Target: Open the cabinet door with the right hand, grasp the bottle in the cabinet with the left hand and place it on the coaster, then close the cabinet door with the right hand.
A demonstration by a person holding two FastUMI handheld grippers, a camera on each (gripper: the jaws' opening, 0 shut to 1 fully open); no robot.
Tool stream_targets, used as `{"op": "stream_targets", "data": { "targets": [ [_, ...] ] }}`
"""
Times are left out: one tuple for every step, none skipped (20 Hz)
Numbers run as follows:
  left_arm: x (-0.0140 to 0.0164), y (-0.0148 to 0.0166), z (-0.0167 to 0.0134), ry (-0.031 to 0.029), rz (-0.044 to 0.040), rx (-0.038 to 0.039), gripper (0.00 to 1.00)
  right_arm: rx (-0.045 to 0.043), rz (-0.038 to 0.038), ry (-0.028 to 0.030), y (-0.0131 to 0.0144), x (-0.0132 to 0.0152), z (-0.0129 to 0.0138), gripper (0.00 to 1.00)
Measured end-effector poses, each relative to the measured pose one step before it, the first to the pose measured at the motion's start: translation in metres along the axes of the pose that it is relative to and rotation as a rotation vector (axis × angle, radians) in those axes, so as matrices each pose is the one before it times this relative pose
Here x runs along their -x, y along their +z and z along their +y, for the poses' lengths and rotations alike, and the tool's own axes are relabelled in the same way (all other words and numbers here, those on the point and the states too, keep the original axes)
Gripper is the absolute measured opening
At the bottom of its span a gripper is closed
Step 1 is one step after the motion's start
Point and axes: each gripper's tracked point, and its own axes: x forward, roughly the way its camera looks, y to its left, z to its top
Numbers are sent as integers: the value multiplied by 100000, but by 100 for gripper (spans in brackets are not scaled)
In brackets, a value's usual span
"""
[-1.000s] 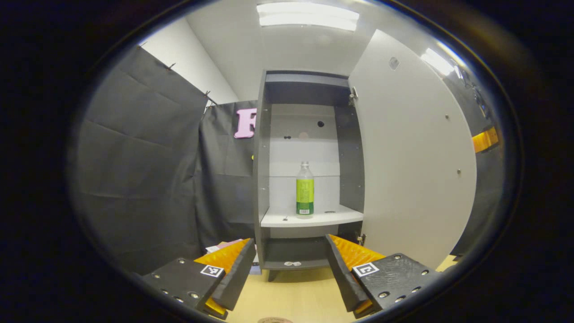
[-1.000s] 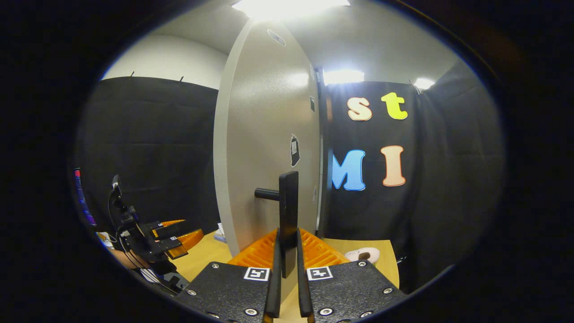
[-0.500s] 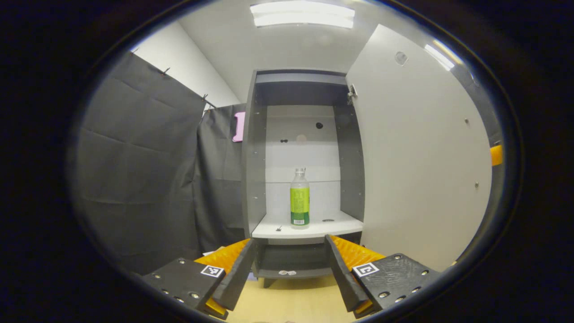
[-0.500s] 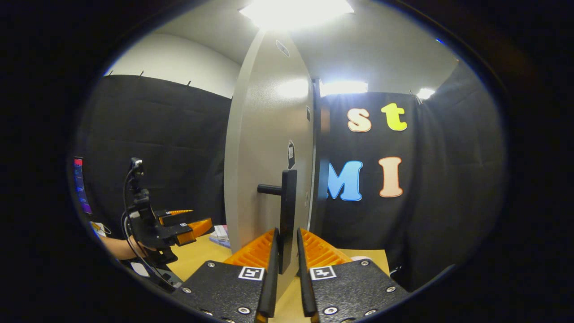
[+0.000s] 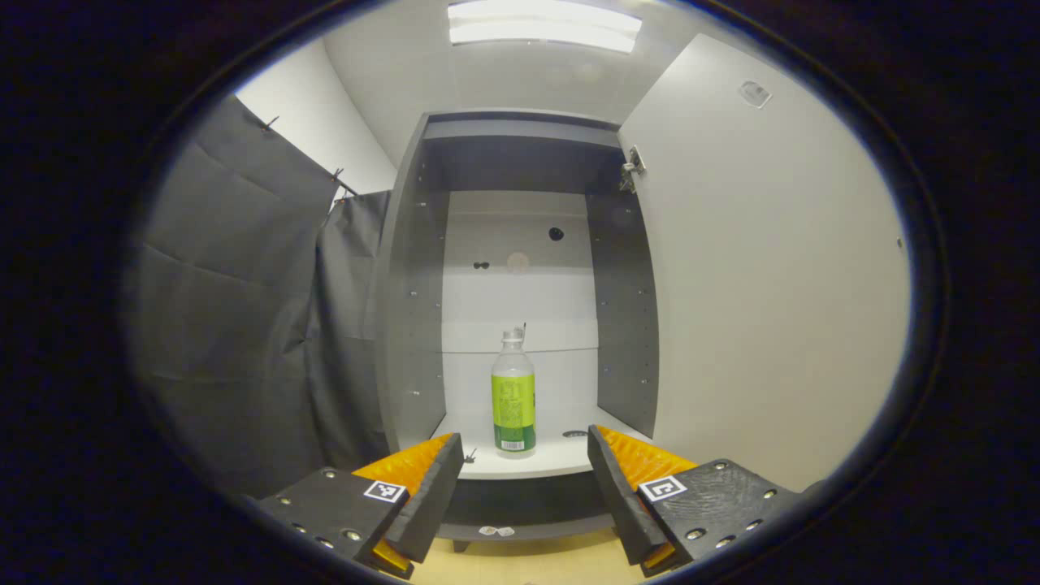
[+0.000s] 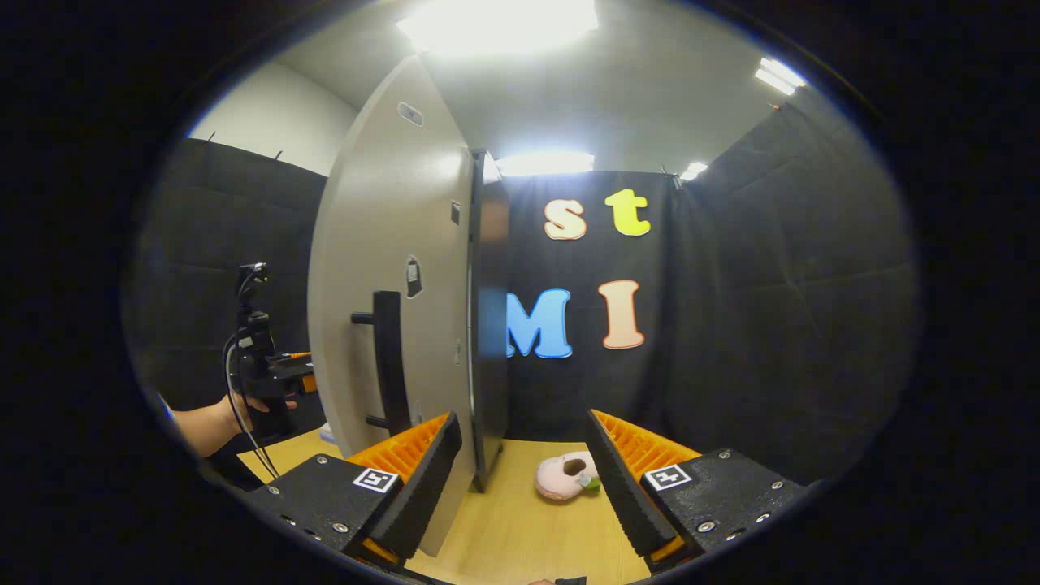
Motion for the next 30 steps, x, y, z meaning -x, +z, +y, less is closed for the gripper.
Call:
{"op": "stream_targets", "data": {
  "targets": [
    [-1145, -19, -237, -1584, 290, 387, 91, -577, 951, -4369, -454, 6, -1029, 94],
    [-949, -227, 71, -1028, 310, -121, 91, -918, 1054, -3568, -422, 52, -667, 94],
    [-1084, -188, 100, -603, 177, -10, 91, -1190, 1114, -2678, -487, 134, -541, 94],
    [-1114, -281, -92, -817, 325, 581, 88, -1189, 1218, -2064, -470, -83, -422, 94],
    [-1059, -219, 89, -745, 336, 1112, 88, -781, 1073, -1826, -368, -116, -383, 94],
    [-1043, -387, 205, -554, 326, 1243, 88, -294, 896, -1900, -377, -287, -263, 94],
    [-1035, -249, 242, -363, 350, 872, 88, -90, 775, -1803, -359, -40, -264, 94],
    [-1045, -238, 334, 89, 157, 379, 88, -271, 769, -1504, -328, -76, -124, 94],
    [-1162, -228, 413, -298, 136, -88, 88, -567, 616, -1011, -254, -97, -28, 94],
    [-901, -38, 341, -247, 141, -418, 88, -683, 673, -867, -243, -403, 95, 94],
    [-973, -247, 370, -230, 839, -670, 88, -721, 668, -780, -291, -275, 35, 94],
    [-1177, -409, 362, 249, 1053, -629, 88, -628, 790, -724, -284, -335, 39, 94],
    [-925, -471, 340, 442, 914, -324, 88, -453, 783, -809, -269, -208, -48, 94],
    [-808, -665, 450, 295, 770, -38, 88, -249, 784, -833, -304, -166, 37, 94],
    [-885, -357, 335, 455, 575, -364, 88, -148, 987, -975, -334, -151, -31, 94],
    [-941, -324, 454, 177, 689, -387, 88, -44, 1025, -854, -293, -216, -67, 94],
    [-833, -413, 60, -643, 1218, -263, 88, -70, 846, -897, -264, -97, -120, 94],
    [-623, -336, -83, -604, 950, -139, 88, -147, 824, -910, -297, -118, -153, 94],
    [-730, -211, 24, -560, 650, 50, 88, -399, 244, -911, -148, -49, -115, 94],
    [-598, -229, 206, -17, 102, 553, 90, -363, -60, -576, -139, -120, 29, 94],
    [-685, -140, 230, -36, 386, 938, 88, -392, 70, -377, -116, -29, 74, 94],
    [-547, -275, 37, -569, 407, 1190, 90, -209, 324, -176, -215, -167, 93, 94],
    [-601, -98, -59, -741, 550, 516, 88, -88, 453, -344, -194, -105, 36, 95],
    [-242, -235, 190, -185, 1070, -497, 90, -288, 443, -52, -228, -65, 66, 94],
    [-367, -109, 17, -832, 954, -304, 90, -789, 192, 231, -58, 28, 133, 93],
    [168, 40, 144, 803, -184, -357, 79, -984, -112, 397, -119, 119, 82, 94],
    [-282, -77, -178, -479, 302, -107, 68, -1058, -351, 484, 1, 150, 123, 94],
    [262, -20, -80, -404, 58, 463, 68, -697, -189, 414, -25, -79, 56, 94],
    [234, 343, 8, -180, -844, 853, 68, -95, -191, -12, 55, 6, -94, 94],
    [489, 389, 95, -24, -1114, 517, 68, 387, -343, -146, 71, -51, -167, 94]
  ]
}}
